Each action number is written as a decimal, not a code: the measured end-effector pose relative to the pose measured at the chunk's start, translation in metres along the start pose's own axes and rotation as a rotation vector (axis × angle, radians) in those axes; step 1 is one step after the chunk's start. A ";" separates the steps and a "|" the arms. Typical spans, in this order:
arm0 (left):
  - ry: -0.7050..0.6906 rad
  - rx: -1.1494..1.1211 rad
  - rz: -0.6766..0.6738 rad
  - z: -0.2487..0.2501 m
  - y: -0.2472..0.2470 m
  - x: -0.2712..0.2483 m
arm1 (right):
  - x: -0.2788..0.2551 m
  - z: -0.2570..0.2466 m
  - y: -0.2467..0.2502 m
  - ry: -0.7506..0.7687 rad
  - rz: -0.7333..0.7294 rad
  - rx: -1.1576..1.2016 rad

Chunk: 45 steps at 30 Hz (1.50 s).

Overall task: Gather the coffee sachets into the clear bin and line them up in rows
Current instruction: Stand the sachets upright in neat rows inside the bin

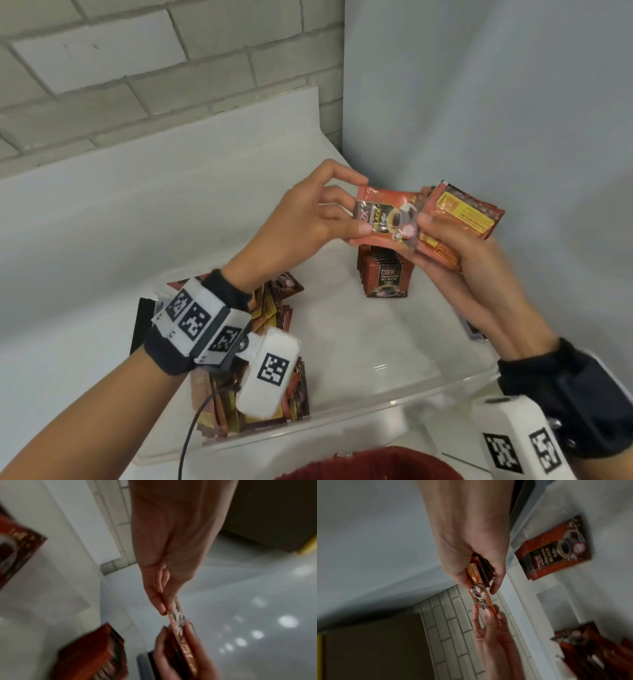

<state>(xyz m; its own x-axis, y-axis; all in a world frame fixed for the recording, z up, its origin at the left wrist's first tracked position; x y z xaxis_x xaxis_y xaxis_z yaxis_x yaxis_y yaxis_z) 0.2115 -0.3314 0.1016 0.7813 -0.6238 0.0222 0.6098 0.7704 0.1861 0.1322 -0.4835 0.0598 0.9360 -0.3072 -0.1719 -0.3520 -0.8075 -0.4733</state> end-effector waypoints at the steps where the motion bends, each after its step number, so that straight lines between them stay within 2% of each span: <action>1: -0.035 0.062 0.011 0.002 0.004 0.002 | 0.000 -0.004 0.003 0.044 0.033 0.015; 3: -0.089 0.170 -0.050 0.005 0.005 0.004 | 0.000 -0.009 0.013 0.111 0.107 0.036; 5: -0.129 0.297 -0.195 0.004 -0.007 0.003 | -0.001 -0.007 0.019 0.126 0.147 0.024; 10: -0.254 0.620 -0.486 -0.017 -0.049 0.005 | -0.004 -0.002 0.023 0.136 0.159 -0.002; 15: -0.419 0.879 -0.680 -0.045 -0.079 0.008 | -0.003 0.000 0.027 0.147 0.185 -0.019; 21: -0.767 0.979 -0.648 -0.038 -0.097 0.002 | -0.003 -0.001 0.026 0.154 0.170 -0.080; 24: -0.862 0.969 -0.602 -0.028 -0.101 -0.002 | -0.002 -0.001 0.026 0.158 0.168 -0.095; 33: -0.833 1.049 -0.546 -0.041 -0.099 0.008 | -0.001 0.001 0.026 0.161 0.156 -0.123; 45: -0.728 0.965 -0.637 -0.046 -0.097 0.008 | -0.002 0.001 0.025 0.154 0.151 -0.125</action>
<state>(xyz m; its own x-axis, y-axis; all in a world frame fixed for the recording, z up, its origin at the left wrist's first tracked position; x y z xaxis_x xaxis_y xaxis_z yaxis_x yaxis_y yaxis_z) 0.1649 -0.4049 0.0384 -0.0266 -0.9915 0.1274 0.2658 0.1159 0.9570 0.1210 -0.5031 0.0476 0.8642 -0.4944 -0.0940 -0.4946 -0.8000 -0.3397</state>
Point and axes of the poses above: each hand's wrist, its own x-axis towards the middle knuckle, its own y-axis out of the back of the hand, z = x × y, the point moved 7 cm from there along x, towards the middle knuckle, and after that the axes turned 3 degrees about -x, right-handed, at the moved point
